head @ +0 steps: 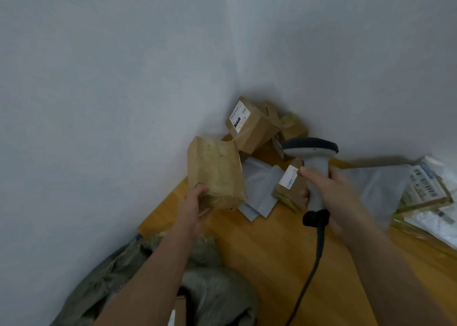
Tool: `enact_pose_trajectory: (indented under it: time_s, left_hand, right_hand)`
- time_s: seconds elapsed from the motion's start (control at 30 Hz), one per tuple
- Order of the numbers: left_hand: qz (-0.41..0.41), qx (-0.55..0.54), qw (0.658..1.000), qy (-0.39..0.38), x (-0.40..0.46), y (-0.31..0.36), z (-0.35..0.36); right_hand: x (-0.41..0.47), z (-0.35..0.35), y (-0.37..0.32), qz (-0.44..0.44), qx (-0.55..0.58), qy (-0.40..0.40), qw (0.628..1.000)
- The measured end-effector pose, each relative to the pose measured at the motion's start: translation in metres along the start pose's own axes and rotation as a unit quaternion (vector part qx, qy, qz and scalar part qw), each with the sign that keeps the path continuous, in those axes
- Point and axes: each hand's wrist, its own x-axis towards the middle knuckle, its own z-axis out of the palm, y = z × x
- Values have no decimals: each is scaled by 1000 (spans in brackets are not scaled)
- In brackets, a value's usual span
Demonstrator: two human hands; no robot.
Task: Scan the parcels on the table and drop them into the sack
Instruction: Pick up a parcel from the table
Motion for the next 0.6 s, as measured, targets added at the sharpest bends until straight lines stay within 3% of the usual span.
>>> enact_pose_trajectory:
  time_s: [0.23, 0.6]
  left_hand:
    - [-60, -214, 968, -115, -54, 15, -48]
    - [-157, -173, 916, -326, -123, -10, -90]
  right_hand:
    - [-50, 26, -2, -26, 40, 21, 999]
    - [-149, 54, 30, -111, 16, 47, 993]
